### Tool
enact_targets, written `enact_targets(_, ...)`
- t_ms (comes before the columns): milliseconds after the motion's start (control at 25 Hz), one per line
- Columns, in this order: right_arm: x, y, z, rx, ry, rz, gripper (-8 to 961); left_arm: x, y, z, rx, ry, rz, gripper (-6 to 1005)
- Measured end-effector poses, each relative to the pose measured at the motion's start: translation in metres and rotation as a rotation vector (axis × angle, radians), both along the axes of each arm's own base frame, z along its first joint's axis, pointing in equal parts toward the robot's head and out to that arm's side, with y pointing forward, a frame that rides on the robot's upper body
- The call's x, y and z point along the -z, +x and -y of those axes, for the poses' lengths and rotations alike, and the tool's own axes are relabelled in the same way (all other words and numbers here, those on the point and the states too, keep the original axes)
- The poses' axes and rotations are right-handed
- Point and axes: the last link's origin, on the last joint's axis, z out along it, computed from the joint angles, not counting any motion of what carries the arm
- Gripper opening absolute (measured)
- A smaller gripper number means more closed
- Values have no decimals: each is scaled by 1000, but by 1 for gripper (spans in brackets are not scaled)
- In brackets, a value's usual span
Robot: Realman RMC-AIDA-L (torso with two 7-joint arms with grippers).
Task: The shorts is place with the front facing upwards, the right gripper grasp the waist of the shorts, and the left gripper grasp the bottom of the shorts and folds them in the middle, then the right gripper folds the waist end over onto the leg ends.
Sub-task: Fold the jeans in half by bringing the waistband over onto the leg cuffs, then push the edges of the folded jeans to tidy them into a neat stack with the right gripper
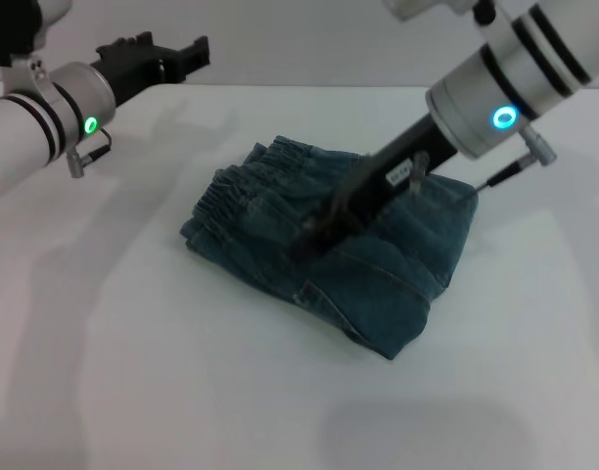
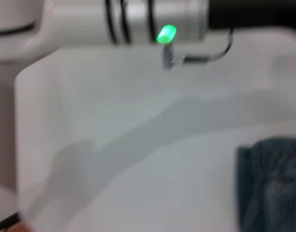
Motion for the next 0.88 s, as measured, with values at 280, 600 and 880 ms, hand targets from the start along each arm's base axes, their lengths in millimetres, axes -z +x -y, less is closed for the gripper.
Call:
enact_targets(280,7,23,16,50,-73,58,566,-7,-2,-2,-4,24,10,834)
enact_targets(600,1,56,23,122,-70,123,566,-7,7,-7,15,28,5,834)
enact_targets(880,-2,73,17,154,-1,139,566,-6,9,-7,18,27,9,834)
